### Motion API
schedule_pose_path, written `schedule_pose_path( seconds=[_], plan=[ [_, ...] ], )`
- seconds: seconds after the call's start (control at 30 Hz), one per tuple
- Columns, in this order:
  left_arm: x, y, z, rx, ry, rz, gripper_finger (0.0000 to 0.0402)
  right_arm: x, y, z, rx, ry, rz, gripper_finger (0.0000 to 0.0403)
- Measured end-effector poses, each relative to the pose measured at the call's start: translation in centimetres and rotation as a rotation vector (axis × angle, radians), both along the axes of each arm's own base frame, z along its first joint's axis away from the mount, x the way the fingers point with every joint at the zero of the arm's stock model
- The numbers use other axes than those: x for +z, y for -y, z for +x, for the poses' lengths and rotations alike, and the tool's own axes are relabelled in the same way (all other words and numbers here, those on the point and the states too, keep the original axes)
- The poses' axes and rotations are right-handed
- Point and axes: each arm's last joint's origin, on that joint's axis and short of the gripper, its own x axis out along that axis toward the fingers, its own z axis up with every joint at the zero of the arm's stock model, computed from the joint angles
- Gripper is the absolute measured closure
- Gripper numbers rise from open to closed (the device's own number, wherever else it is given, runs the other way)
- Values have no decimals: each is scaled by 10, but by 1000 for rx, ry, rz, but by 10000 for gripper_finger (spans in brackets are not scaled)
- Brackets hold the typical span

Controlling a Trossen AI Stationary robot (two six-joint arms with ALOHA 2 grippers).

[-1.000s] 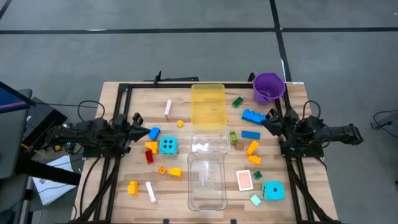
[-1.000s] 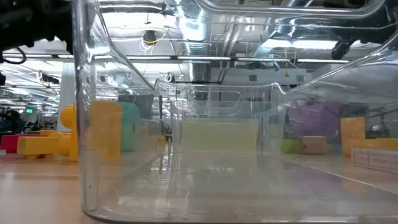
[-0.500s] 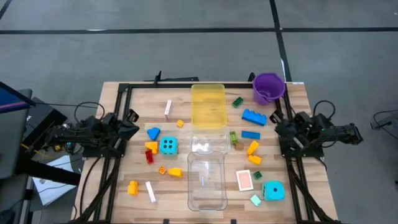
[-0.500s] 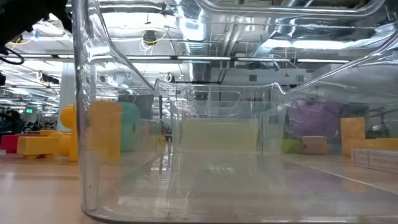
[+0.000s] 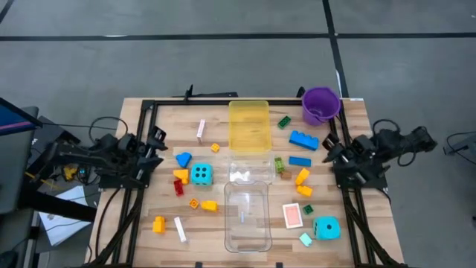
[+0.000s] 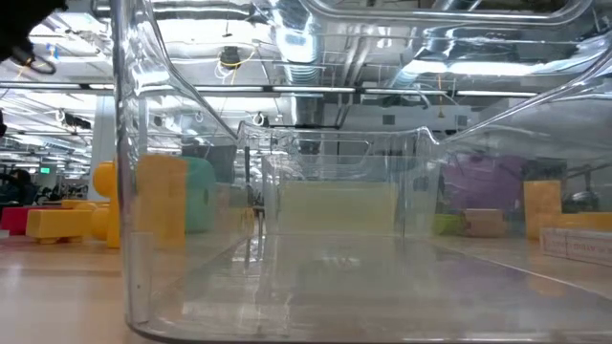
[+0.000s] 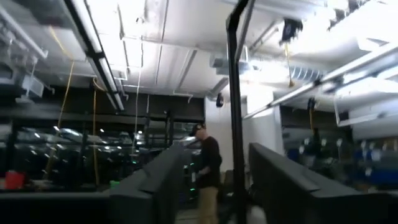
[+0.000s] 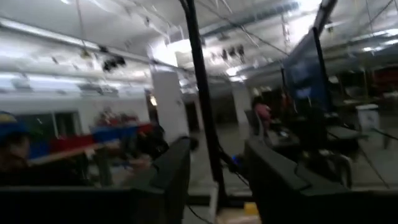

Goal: Pick & Place Toys
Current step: Put the yellow game piece into the yellow bin

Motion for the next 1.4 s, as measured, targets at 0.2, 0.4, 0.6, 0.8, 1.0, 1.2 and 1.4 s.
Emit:
schedule_pose_path(
  seconds=[0.2, 0.4, 0.6, 0.8, 1.0, 1.2, 1.4],
  plan=[
    [20, 6, 18, 115, 14, 219, 117, 51, -13, 26, -150, -352, -247, 144],
    [26, 7, 20, 177, 42, 303, 71, 73, -21, 46, -304, -859, -454, 106],
    [22, 5, 24, 319, -10, 391, 64, 59, -34, 75, -321, -1279, -682, 105],
    [17, 5, 32, 394, -58, 445, 64, 22, -48, 97, -270, -1620, -910, 104],
    [16, 5, 35, 399, -62, 457, 64, -9, -75, 120, -204, -1701, -1082, 104],
    [19, 5, 33, 408, -13, 491, 64, -28, -94, 126, -243, -1672, -1206, 104],
    [15, 6, 40, 414, -36, 524, 64, -48, -73, 113, -311, -1685, -1210, 104]
  ],
)
